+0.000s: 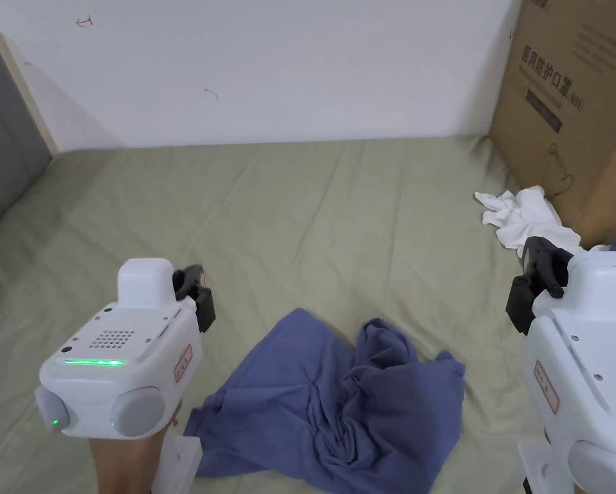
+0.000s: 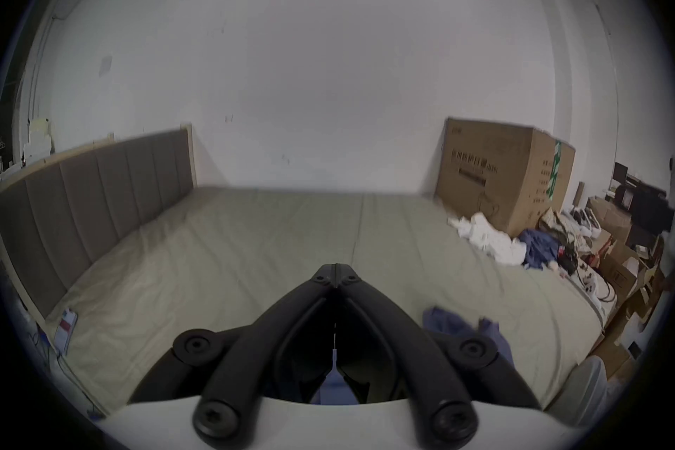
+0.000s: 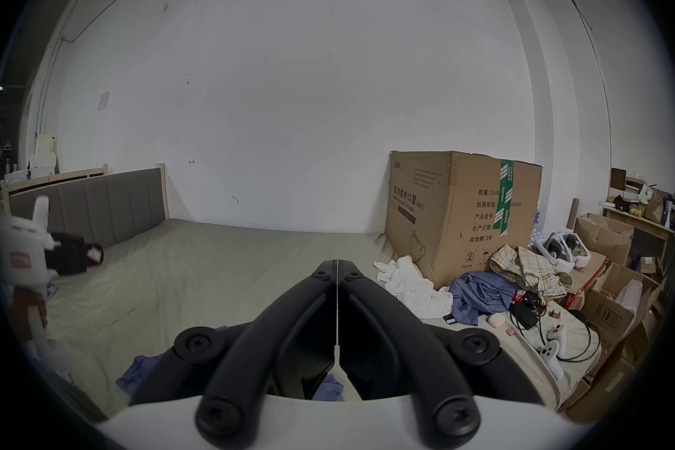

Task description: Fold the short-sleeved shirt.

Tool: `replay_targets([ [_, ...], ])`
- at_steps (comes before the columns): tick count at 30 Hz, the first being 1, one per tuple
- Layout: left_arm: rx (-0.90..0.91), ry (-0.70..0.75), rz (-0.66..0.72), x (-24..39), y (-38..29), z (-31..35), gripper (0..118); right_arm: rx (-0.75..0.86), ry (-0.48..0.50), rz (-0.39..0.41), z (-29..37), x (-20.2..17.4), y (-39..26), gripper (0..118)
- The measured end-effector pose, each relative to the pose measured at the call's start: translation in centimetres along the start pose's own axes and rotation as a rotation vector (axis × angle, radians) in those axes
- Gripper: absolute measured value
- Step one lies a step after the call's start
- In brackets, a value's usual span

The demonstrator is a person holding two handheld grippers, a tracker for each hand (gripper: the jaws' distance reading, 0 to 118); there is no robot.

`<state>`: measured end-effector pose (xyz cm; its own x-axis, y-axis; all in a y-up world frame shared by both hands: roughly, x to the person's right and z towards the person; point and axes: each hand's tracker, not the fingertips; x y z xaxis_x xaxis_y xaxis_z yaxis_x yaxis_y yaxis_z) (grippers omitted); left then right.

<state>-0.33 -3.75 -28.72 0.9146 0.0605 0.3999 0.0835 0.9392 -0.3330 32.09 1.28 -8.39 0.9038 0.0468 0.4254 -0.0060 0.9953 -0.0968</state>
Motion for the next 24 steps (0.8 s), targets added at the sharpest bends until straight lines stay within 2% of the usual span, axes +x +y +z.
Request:
replay_targets([
  [7, -0.3, 0.039, 0.04, -2.6, -7.2, -1.6, 3, -0.026, 0.005, -0.002, -0.5, -0.1, -1.0, 3],
  [13, -0.573, 0.045, 0.137, -4.2, -13.1, -3.1, 6, -0.05, 0.015, 0.001, -0.8, -0.5, -1.8, 3],
  [14, -0.598, 0.054, 0.149, -4.4, -13.8, -3.2, 18, -0.054, 0.018, 0.003, -0.9, -0.5, -1.9, 3],
  [15, -0.596, 0.055, 0.159, -4.5, -14.2, -3.2, 46, -0.058, 0.02, 0.006, -0.9, -0.5, -2.1, 3],
  [16, -0.629, 0.06, 0.174, -4.6, -14.7, -3.4, 88, -0.062, 0.02, 0.008, -0.9, -0.6, -2.2, 3],
  [17, -0.647, 0.06, 0.183, -4.6, -15.0, -3.6, 99, -0.065, 0.021, 0.008, -1.0, -0.6, -2.4, 3],
  [19, -0.647, 0.085, 0.192, -4.5, -15.3, -3.6, 103, -0.074, 0.021, 0.006, -1.1, -0.5, -2.6, 3],
  [21, -0.664, 0.089, 0.192, -4.4, -15.5, -4.2, 115, -0.079, 0.02, 0.002, -1.2, -0.4, -2.8, 3],
  [24, -0.692, 0.121, 0.18, -3.9, -16.1, -4.9, 116, -0.087, 0.021, -0.004, -1.4, -0.3, -2.9, 3],
])
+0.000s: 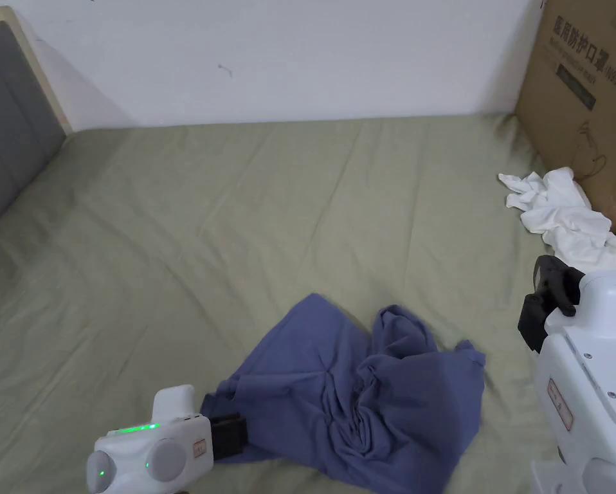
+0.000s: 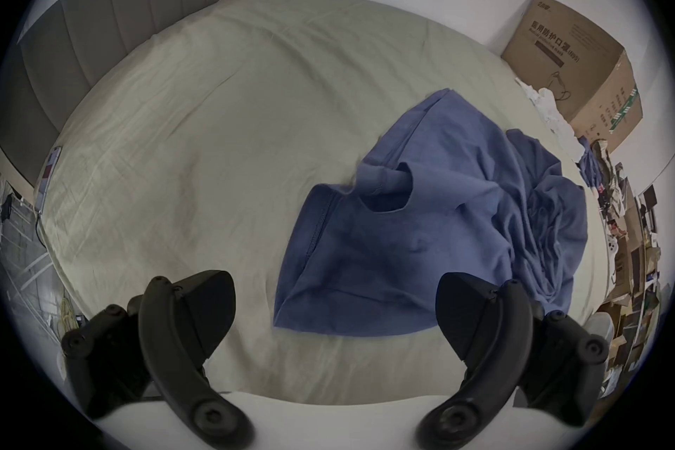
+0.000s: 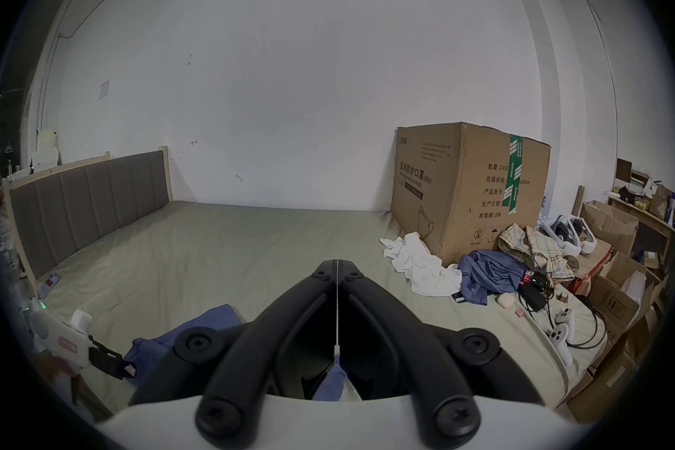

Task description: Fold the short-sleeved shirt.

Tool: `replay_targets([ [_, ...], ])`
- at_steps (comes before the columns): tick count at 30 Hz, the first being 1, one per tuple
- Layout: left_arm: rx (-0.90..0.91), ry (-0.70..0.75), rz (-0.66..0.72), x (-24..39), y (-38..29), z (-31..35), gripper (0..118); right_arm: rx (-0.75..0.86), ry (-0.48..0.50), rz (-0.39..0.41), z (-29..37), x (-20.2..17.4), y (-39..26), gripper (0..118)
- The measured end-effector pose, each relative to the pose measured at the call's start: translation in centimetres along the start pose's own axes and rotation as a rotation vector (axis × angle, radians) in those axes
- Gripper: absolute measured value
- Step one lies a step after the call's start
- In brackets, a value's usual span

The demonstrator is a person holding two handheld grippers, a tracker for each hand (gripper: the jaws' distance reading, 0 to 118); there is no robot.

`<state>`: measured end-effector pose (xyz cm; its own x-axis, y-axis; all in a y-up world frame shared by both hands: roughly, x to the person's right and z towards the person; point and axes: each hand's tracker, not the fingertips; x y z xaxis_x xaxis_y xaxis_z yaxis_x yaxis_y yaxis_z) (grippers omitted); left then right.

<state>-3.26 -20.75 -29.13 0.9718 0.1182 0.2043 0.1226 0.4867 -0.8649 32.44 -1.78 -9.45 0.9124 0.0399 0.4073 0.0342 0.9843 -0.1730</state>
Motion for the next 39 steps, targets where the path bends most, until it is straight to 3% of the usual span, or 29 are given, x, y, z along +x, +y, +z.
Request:
replay_targets([
  [2, -0.02, 0.024, 0.009, 0.5, 0.1, -0.6, 108, -0.002, -0.002, 0.001, 0.0, 0.1, -0.1, 3],
  [3, -0.027, 0.026, 0.009, 0.7, 0.1, -0.8, 96, -0.003, -0.002, 0.002, -0.1, 0.2, -0.1, 3],
  [4, -0.033, 0.021, 0.003, 0.9, 0.0, -1.2, 67, -0.004, -0.002, 0.003, -0.1, 0.2, -0.2, 3],
  [5, -0.047, 0.016, -0.005, 1.2, -0.2, -1.6, 47, -0.006, -0.003, 0.003, -0.2, 0.3, -0.3, 3],
  [6, -0.072, 0.013, -0.013, 1.5, -0.4, -1.9, 35, -0.009, -0.003, 0.003, -0.3, 0.4, -0.3, 3],
  [9, -0.061, 0.045, -0.078, 2.9, -0.9, -1.9, 30, -0.02, -0.005, 0.002, -0.5, 0.8, -0.6, 3],
  [12, -0.069, 0.022, -0.082, 3.7, -0.7, -2.0, 12, -0.039, -0.009, 0.002, -0.9, 1.3, -0.9, 3],
  [18, 0.02, -0.136, 0.081, 2.4, 0.5, 1.1, 11, -0.203, 0.005, -0.02, -4.4, 2.6, -2.9, 5],
  [21, 0.079, -0.191, 0.11, 2.0, 1.7, 3.2, 11, -0.346, 0.036, -0.051, -8.2, 2.9, -5.1, 30],
  [24, 0.101, -0.216, 0.11, 2.0, 2.8, 4.3, 11, -0.509, 0.038, -0.125, -12.6, 3.3, -7.9, 93],
  [25, 0.106, -0.219, 0.107, 2.1, 2.9, 4.5, 11, -0.547, 0.042, -0.146, -13.7, 3.3, -8.8, 110],
  [26, 0.11, -0.221, 0.102, 2.2, 3.1, 4.4, 11, -0.576, 0.049, -0.189, -14.9, 3.5, -10.0, 115],
  [31, 0.1, -0.223, 0.075, 2.4, 3.1, 3.7, 11, -0.751, 0.019, -0.263, -19.5, 3.7, -15.0, 116],
  [34, 0.087, -0.23, 0.076, 2.3, 3.0, 3.3, 11, -0.859, 0.02, -0.24, -20.9, 3.5, -17.1, 113],
  [35, 0.083, -0.233, 0.078, 2.2, 3.0, 3.2, 11, -0.88, 0.026, -0.222, -21.0, 3.3, -17.6, 106],
  [36, 0.08, -0.233, 0.08, 2.2, 3.0, 3.1, 11, -0.887, 0.031, -0.213, -21.1, 3.1, -17.8, 90],
  [39, 0.075, -0.236, 0.084, 2.0, 3.0, 2.8, 11, -0.903, 0.075, -0.155, -20.9, 2.2, -18.0, 70],
])
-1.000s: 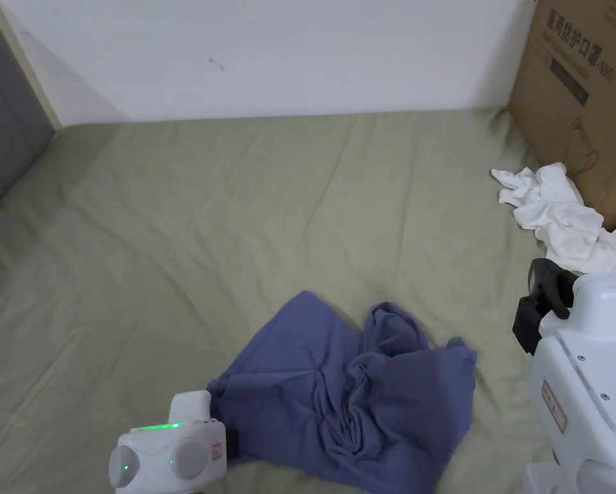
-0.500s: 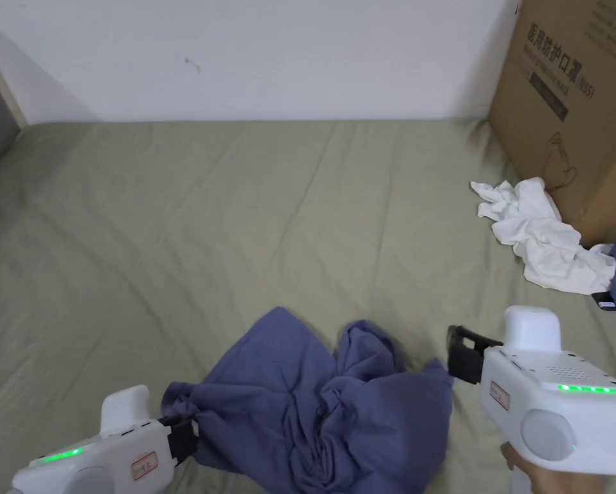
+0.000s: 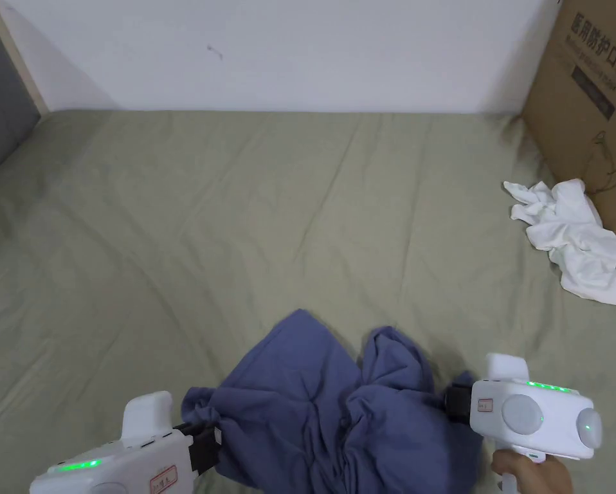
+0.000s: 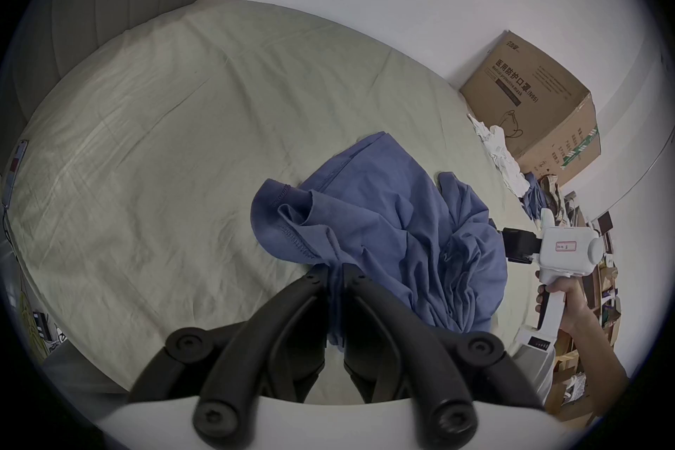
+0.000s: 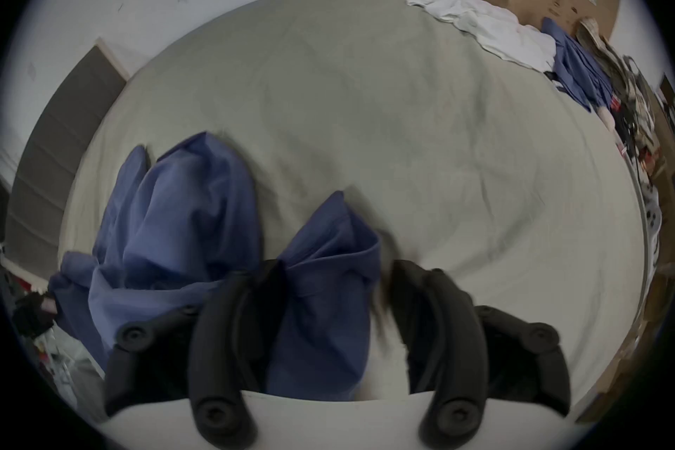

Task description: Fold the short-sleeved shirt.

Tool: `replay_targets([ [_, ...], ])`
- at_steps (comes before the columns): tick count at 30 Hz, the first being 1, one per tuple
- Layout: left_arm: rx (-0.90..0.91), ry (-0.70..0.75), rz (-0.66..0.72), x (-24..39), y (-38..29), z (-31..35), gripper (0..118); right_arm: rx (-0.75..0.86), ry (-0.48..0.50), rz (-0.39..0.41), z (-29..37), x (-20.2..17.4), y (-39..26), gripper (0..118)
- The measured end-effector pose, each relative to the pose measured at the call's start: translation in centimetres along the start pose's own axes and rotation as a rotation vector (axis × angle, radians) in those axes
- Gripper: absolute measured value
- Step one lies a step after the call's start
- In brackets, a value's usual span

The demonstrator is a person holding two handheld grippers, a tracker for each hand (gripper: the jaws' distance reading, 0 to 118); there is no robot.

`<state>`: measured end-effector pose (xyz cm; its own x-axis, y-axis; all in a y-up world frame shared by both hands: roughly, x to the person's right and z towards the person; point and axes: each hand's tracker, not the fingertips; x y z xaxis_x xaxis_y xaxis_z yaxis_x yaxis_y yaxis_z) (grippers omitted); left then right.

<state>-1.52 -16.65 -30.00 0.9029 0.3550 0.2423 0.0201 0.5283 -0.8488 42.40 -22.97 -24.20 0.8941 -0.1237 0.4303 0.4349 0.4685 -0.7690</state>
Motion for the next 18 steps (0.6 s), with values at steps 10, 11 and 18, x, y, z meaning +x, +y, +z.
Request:
replay_targets([
  [10, 0.025, -0.036, 0.021, 0.2, 0.7, 0.4, 11, 0.185, 0.036, 0.112, 7.0, -0.2, 1.3, 7],
  [11, 0.033, -0.043, 0.024, 0.3, 0.9, 0.5, 11, 0.206, 0.045, 0.114, 8.0, -0.2, 1.5, 7],
  [18, 0.119, -0.094, 0.027, 1.3, 4.6, 2.2, 11, 0.417, 0.066, 0.119, 16.0, -0.4, 4.4, 7],
])
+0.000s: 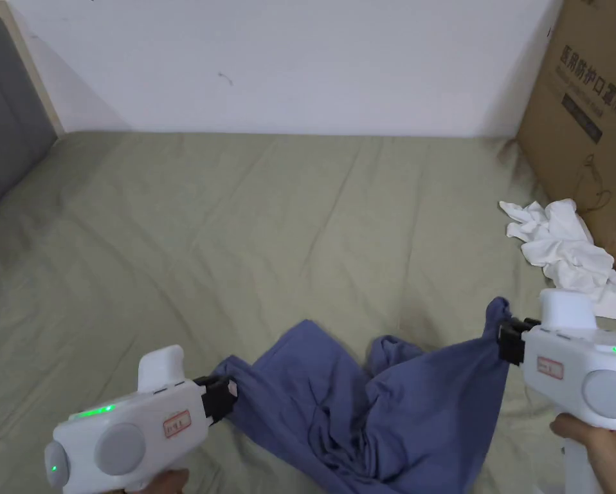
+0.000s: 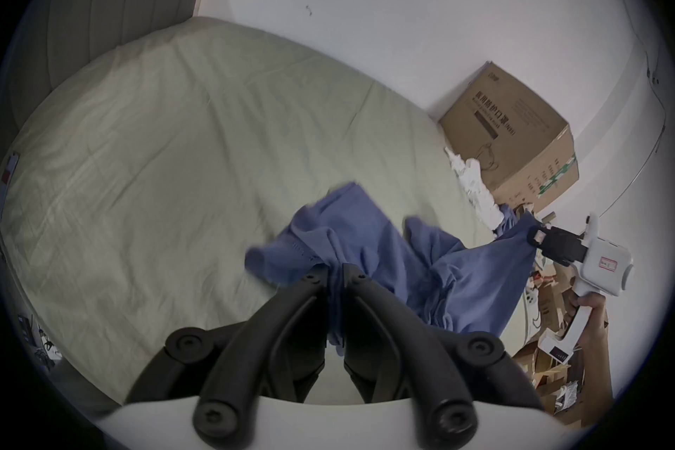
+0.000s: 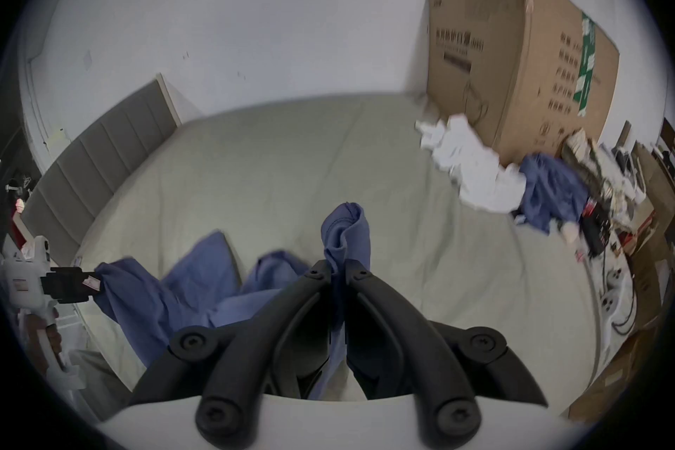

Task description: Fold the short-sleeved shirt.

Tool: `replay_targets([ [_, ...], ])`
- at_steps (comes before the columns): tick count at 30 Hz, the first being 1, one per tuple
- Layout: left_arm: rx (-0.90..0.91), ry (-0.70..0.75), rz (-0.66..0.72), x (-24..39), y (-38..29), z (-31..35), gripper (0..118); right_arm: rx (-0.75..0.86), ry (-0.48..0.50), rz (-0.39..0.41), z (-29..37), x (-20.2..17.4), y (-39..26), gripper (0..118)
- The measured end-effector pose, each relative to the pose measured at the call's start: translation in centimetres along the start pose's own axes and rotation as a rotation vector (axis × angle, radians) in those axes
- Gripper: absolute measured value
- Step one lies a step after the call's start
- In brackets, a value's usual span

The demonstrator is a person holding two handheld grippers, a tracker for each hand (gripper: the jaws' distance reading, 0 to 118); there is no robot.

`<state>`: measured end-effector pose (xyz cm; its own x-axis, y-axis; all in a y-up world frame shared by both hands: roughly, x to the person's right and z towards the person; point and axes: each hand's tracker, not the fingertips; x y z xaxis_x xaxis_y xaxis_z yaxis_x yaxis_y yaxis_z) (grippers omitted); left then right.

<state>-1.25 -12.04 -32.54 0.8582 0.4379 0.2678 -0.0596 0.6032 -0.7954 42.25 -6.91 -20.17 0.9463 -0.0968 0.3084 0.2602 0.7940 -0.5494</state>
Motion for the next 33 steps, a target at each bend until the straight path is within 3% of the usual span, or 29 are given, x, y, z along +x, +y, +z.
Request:
replay_targets([
  [10, 0.229, -0.017, -0.015, 1.6, 12.1, 3.3, 11, 0.205, -0.056, -0.003, 4.3, -0.1, 11.4, 7],
  [20, 0.392, 0.049, -0.163, 5.8, 24.7, 6.2, 11, 0.348, -0.08, -0.059, 4.6, -0.5, 20.5, 7],
  [33, 0.491, 0.167, -0.251, 7.3, 36.1, 5.8, 11, 0.424, -0.112, -0.117, 1.6, -1.3, 25.9, 7],
])
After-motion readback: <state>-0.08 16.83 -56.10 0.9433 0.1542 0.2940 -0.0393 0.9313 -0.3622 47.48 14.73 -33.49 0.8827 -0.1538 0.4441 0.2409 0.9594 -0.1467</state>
